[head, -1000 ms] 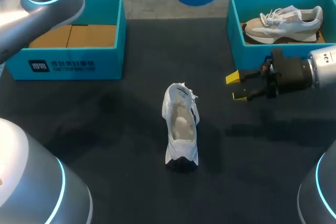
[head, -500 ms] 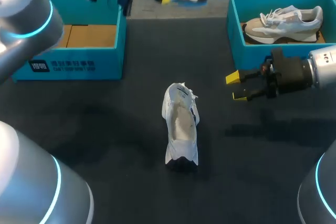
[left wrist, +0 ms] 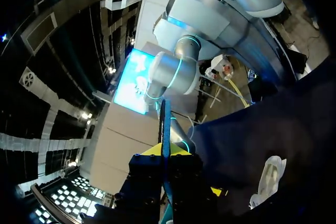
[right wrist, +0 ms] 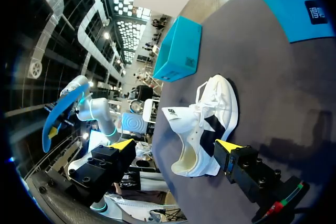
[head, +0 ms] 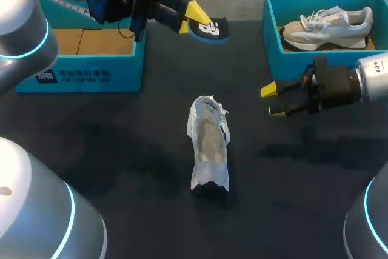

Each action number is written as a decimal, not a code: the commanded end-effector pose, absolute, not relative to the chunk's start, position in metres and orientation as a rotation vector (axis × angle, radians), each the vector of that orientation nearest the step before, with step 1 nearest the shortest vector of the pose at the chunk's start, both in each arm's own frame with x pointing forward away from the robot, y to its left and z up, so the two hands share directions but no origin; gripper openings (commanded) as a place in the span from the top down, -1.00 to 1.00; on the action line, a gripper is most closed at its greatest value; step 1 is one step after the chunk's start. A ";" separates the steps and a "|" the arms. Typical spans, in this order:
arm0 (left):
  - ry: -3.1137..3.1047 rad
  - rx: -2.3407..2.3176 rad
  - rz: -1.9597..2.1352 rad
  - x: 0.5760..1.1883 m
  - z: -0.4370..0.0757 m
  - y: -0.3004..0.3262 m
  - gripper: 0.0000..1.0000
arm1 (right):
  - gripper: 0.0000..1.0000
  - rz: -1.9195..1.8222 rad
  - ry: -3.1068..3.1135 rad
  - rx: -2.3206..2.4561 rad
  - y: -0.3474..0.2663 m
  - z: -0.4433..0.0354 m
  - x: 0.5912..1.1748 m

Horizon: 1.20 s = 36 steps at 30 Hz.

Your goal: Take the shoe out of the shoebox, open the shoe tongue, remove and reinsert the insole, then place the shoe into the shoebox

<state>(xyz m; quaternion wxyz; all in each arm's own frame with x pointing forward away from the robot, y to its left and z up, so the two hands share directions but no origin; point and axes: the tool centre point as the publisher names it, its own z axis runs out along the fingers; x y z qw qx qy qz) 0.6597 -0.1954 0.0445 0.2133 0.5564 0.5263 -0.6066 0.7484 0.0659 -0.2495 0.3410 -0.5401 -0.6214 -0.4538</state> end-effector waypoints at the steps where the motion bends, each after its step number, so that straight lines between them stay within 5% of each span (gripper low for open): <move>1: 1.461 1.551 -1.682 0.661 0.045 -0.197 1.00 | -1.00 -1.183 -1.617 -1.407 0.067 -0.250 0.748; 16: 1.271 1.597 -1.413 0.670 -0.031 -0.199 1.00 | -1.00 -1.183 -1.617 -1.407 0.067 -0.250 0.748; 36: 0.846 1.779 -1.327 0.669 -0.060 -0.190 1.00 | -1.00 -1.183 -1.617 -1.407 0.067 -0.250 0.748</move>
